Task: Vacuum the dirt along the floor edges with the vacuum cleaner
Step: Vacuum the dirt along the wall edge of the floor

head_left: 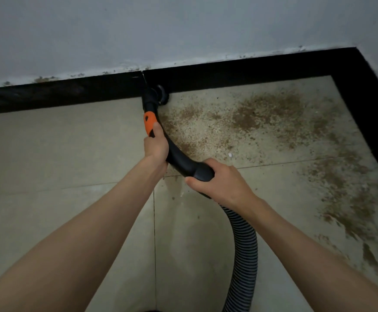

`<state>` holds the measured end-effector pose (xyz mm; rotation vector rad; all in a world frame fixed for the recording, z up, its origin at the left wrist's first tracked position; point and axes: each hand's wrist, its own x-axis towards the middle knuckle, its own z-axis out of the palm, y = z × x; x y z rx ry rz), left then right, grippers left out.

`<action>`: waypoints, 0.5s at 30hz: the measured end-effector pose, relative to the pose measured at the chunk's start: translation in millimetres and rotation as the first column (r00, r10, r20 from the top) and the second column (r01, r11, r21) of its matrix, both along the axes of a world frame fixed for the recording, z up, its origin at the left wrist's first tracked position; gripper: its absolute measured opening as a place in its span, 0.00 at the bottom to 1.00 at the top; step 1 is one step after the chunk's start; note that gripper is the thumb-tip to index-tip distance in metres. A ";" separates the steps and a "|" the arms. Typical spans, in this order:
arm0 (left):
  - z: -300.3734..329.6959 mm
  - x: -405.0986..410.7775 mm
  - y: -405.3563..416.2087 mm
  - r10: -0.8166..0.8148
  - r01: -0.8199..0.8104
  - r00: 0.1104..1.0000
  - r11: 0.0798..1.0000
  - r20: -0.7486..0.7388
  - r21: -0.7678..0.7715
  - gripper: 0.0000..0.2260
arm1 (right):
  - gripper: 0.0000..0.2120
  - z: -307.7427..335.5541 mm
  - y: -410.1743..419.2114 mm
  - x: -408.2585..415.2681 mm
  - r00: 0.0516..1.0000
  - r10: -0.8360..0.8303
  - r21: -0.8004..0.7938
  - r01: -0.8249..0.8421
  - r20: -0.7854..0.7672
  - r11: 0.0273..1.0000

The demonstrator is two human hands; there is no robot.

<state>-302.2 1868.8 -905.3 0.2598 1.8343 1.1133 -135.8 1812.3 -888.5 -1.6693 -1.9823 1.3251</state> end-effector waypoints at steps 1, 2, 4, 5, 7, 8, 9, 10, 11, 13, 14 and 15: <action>-1.3 3.3 0.0 -0.008 0.008 1.000 1.000 0.009 0.015 0.28 | 0.29 -0.8 -0.5 2.0 1.000 -0.015 -0.024 0.015 -0.024 1.000; -2.1 6.6 0.6 -0.018 0.018 1.000 0.999 0.021 0.029 0.28 | 0.28 -1.8 -0.4 4.3 0.997 -0.038 -0.063 0.034 -0.071 0.997; -2.9 10.3 0.9 -0.040 0.036 0.997 0.998 0.062 0.054 0.27 | 0.24 -4.2 -0.3 7.9 0.980 -0.086 -0.174 0.054 -0.181 0.983; -3.6 10.2 0.5 -0.045 0.040 0.995 0.997 0.088 0.063 0.26 | 0.22 -4.9 0.2 9.1 0.968 -0.101 -0.237 0.045 -0.229 0.971; -3.7 7.3 -2.8 -0.049 0.039 0.990 0.996 0.130 0.074 0.23 | 0.21 -6.2 2.1 9.4 0.943 -0.112 -0.359 -0.009 -0.314 0.933; -3.3 5.2 -5.4 -0.052 0.042 0.989 0.996 0.138 0.076 0.22 | 0.21 -7.2 3.8 8.6 0.927 -0.113 -0.417 -0.050 -0.357 0.907; -3.3 2.8 -7.5 -0.057 0.047 0.988 0.996 0.143 0.077 0.21 | 0.22 -8.1 4.5 8.0 0.910 -0.116 -0.467 -0.092 -0.398 0.879; -3.3 1.1 -8.8 -0.067 0.057 0.987 0.995 0.144 0.076 0.21 | 0.22 -8.8 5.3 7.5 0.893 -0.122 -0.505 -0.128 -0.433 0.853; -3.1 0.1 -9.5 -0.082 0.072 0.987 0.995 0.139 0.072 0.21 | 0.21 -9.9 5.6 7.2 0.878 -0.129 -0.532 -0.157 -0.462 0.832; -0.3 0.4 -10.0 -0.104 0.099 0.990 0.994 0.100 0.054 0.21 | 0.20 -12.5 5.2 7.5 0.853 -0.143 -0.560 -0.194 -0.502 0.806; 1.4 1.3 -9.6 -0.106 0.104 0.992 0.994 0.065 0.041 0.22 | 0.19 -13.6 4.7 7.7 0.848 -0.141 -0.565 -0.208 -0.511 0.798; 2.6 2.1 -9.3 -0.112 0.111 0.994 0.993 0.020 0.027 0.22 | 0.18 -14.4 3.9 7.7 0.850 -0.132 -0.570 -0.219 -0.511 0.792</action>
